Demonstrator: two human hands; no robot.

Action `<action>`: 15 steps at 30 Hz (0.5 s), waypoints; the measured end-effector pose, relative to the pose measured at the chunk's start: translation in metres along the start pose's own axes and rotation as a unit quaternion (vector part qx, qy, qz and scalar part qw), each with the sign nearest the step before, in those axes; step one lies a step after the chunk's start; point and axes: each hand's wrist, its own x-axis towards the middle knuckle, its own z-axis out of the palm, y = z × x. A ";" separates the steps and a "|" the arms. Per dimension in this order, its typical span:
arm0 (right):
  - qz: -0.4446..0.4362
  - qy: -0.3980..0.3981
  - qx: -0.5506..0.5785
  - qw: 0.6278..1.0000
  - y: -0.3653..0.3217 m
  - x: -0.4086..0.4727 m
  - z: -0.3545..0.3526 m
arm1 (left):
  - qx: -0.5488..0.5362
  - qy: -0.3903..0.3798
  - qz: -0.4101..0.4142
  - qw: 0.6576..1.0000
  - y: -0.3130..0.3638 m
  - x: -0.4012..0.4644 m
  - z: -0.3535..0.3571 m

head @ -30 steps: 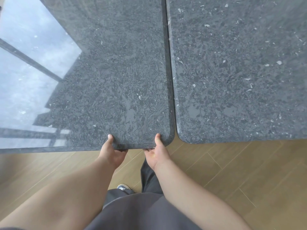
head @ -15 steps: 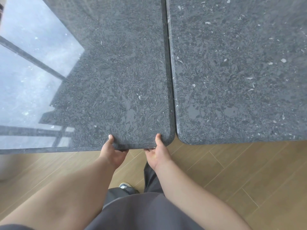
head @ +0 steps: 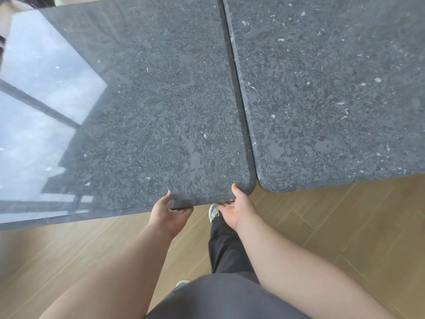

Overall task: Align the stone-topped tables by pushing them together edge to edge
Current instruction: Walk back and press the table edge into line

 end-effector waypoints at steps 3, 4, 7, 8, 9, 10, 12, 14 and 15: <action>-0.036 -0.006 -0.020 0.999 0.014 -0.018 -0.001 | 0.023 -0.045 0.008 0.999 0.013 -0.022 -0.024; -0.052 -0.005 -0.029 0.998 0.023 -0.026 -0.001 | 0.028 -0.056 0.020 0.998 0.017 -0.032 -0.033; -0.098 -0.016 -0.061 0.993 0.063 -0.055 -0.001 | 0.036 -0.084 0.073 0.993 0.036 -0.067 -0.076; -0.101 -0.030 -0.070 0.992 0.081 -0.066 0.000 | 0.040 -0.095 0.088 0.991 0.046 -0.081 -0.093; -0.098 -0.050 -0.079 0.991 0.100 -0.078 0.002 | 0.045 -0.104 0.102 0.988 0.057 -0.097 -0.112; -0.089 -0.073 -0.090 0.989 0.119 -0.091 0.003 | 0.047 -0.114 0.116 0.986 0.068 -0.114 -0.131; -0.065 -0.111 -0.113 0.985 0.159 -0.116 0.009 | 0.045 -0.127 0.148 0.980 0.092 -0.152 -0.170; -0.047 -0.138 -0.132 0.981 0.196 -0.138 0.019 | 0.032 -0.134 0.186 0.973 0.114 -0.191 -0.205; -0.041 -0.148 -0.144 0.977 0.213 -0.149 0.025 | 0.022 -0.134 0.206 0.969 0.125 -0.209 -0.221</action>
